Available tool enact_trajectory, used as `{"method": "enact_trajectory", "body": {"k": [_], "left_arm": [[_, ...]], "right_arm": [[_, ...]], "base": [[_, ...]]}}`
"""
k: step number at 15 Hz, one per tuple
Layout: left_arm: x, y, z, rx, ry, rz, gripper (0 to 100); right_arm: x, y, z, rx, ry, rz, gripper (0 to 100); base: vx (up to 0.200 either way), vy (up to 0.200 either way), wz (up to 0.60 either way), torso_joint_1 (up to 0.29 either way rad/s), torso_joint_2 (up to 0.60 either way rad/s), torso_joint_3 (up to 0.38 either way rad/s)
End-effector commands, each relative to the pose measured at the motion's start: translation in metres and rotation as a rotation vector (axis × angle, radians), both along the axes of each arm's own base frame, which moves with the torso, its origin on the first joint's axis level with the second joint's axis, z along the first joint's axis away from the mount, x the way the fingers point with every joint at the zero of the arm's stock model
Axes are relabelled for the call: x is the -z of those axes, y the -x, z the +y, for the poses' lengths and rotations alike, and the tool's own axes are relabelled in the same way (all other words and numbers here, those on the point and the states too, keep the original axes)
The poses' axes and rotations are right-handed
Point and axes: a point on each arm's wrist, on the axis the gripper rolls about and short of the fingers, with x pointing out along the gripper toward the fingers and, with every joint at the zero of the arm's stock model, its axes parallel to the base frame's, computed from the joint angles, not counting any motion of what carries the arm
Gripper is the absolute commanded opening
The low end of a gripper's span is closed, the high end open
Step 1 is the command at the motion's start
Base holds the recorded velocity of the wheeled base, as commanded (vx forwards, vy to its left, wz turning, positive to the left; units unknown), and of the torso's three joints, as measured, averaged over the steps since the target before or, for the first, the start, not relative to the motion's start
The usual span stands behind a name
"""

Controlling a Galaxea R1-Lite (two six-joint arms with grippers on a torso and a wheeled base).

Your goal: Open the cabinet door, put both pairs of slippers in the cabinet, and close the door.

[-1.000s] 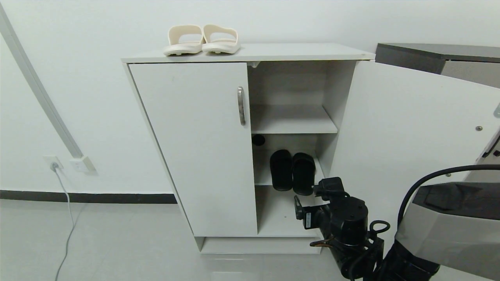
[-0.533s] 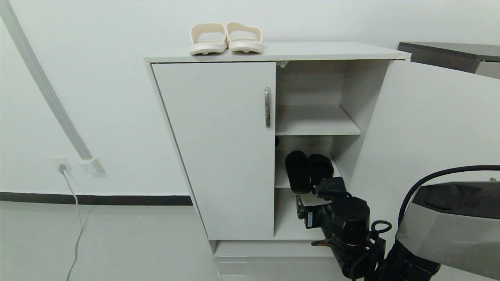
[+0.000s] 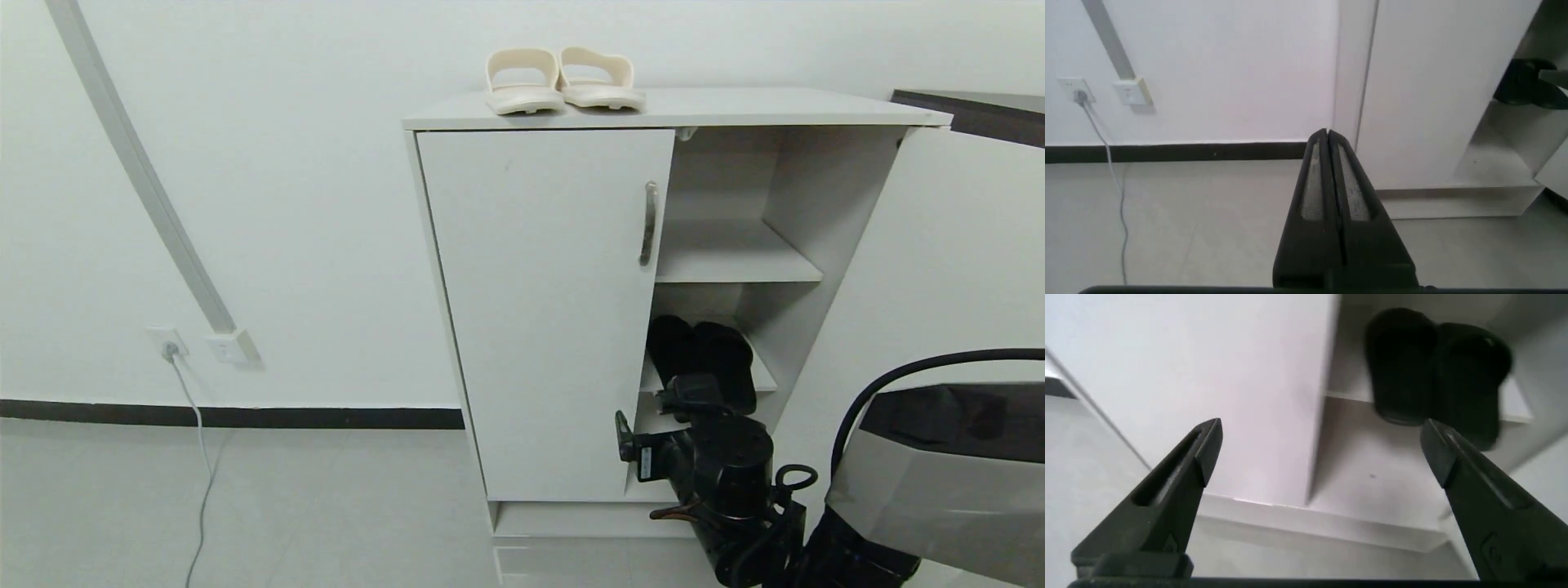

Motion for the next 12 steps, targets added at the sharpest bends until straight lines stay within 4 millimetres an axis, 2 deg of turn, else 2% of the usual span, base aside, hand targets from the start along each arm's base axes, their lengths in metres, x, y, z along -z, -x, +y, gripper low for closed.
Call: {"method": "enact_trajectory", "body": {"k": [1, 2, 12], "left_arm": [[0.0, -0.0001, 0.0, -0.001, 0.0, 0.002, 0], [0.0, -0.0001, 0.0, -0.001, 0.0, 0.002, 0], [0.0, -0.0001, 0.0, -0.002, -0.002, 0.002, 0]], "right_arm": [[-0.0002, 0.0008, 0.0006, -0.006, 0.0, -0.006, 100], [-0.0004, 0.0019, -0.0004, -0.012, -0.004, -0.013, 100], [0.0092, 0.0031, -0.0037, -0.045, 0.025, -0.038, 100]], "base": [[0.0, 0.2, 0.0, 0.002, 0.01, 0.002], [0.0, 0.2, 0.0, 0.002, 0.03, 0.012], [0.0, 0.0, 0.0, 0.0, 0.0, 0.0]]}}
